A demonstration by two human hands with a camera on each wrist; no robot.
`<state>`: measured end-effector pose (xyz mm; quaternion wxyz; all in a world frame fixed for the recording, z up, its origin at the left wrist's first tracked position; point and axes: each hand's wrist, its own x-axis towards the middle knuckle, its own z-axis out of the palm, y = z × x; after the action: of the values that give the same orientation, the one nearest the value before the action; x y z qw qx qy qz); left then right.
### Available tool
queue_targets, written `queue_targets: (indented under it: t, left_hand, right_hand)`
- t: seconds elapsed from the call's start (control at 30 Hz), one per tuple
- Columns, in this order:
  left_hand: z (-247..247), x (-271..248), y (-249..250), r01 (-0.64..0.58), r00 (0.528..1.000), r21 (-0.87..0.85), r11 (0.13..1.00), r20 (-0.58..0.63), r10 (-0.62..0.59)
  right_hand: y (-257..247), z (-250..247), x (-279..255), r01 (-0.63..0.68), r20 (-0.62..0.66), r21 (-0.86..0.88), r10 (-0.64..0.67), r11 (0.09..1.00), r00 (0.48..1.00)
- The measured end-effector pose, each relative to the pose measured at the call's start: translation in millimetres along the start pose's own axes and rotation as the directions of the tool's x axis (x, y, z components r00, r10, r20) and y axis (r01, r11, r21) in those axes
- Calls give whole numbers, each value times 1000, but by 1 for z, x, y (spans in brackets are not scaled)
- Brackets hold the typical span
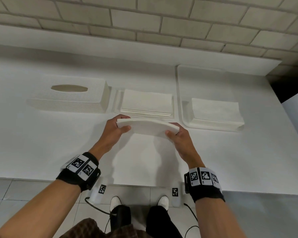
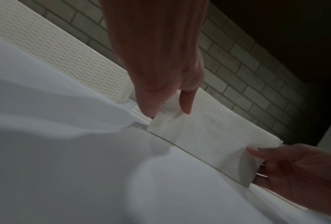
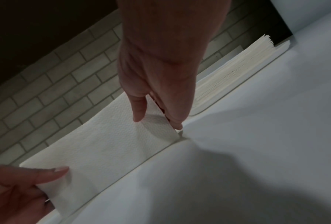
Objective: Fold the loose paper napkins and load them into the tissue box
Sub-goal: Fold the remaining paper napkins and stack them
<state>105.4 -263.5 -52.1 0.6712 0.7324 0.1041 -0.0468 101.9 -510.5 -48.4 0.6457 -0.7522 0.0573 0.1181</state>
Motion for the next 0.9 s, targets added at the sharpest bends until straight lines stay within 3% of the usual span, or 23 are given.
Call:
queue_targets:
  t: [0.3,0.53,0.73,0.9]
  left_hand:
    - [0,-2,-2,-4,1000,-3,1000,-6,4]
    - [0,6,0,3,996,73,997,-86,3]
    - [9,58,58,2,976,15,1000,-217,2]
    - [11,105,71,109,946,125,986,-316,-64]
  right_hand:
    - [6,0,-5,-5,-18,-24,5,1000,1000]
    - [-3,-1,3,-14,-103,-92,4,996,995]
    - [-63,-8,60,50,-315,-116,-84,992,945]
    - [-80,-1,107,-64,-376,-189,-12,980,927]
